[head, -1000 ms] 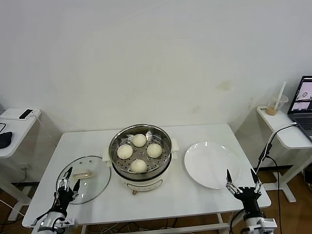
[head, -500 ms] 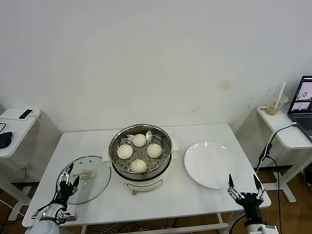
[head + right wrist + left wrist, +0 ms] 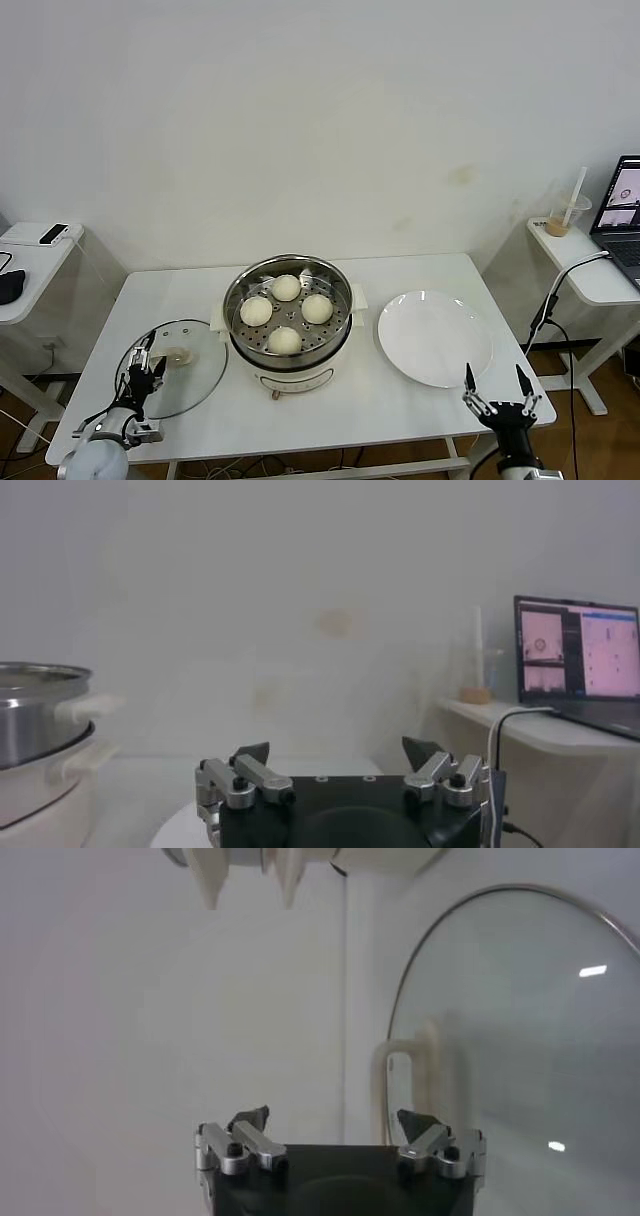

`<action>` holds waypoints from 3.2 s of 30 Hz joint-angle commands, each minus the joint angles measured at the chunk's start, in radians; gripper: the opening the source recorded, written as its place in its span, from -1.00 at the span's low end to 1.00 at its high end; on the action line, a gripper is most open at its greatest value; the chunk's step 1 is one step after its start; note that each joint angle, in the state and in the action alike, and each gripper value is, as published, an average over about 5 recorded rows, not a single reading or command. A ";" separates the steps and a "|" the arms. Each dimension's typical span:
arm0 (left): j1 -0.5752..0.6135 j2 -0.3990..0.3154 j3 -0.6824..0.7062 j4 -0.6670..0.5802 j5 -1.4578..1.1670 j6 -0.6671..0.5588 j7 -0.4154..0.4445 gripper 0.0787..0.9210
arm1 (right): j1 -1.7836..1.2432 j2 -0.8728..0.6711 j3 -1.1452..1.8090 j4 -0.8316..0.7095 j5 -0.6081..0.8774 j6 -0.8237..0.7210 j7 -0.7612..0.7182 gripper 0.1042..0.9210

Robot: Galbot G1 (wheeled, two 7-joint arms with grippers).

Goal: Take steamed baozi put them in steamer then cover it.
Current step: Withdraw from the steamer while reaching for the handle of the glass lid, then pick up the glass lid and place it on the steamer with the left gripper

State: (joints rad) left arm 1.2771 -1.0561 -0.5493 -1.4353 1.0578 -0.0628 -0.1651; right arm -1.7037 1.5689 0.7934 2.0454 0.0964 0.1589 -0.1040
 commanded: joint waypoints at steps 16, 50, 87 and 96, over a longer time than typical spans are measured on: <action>-0.134 -0.001 0.040 0.142 0.027 0.002 0.013 0.71 | -0.007 0.000 0.007 0.000 -0.006 -0.001 -0.011 0.76; 0.058 -0.035 -0.133 -0.169 0.116 0.041 -0.011 -0.83 | 0.037 -0.042 -0.023 -0.044 0.002 0.001 -0.016 0.76; 0.048 0.062 -0.001 -0.681 0.002 0.354 0.336 -0.83 | 0.074 -0.084 -0.097 -0.101 -0.130 -0.001 -0.050 0.76; -0.126 -0.034 0.225 -0.643 0.077 0.436 0.379 -0.83 | 0.082 -0.073 -0.139 -0.129 -0.193 0.000 -0.057 0.76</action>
State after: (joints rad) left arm 1.3222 -1.0286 -0.5758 -2.0469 1.0777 0.2717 0.1567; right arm -1.6264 1.4906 0.6853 1.9331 -0.0275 0.1583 -0.1591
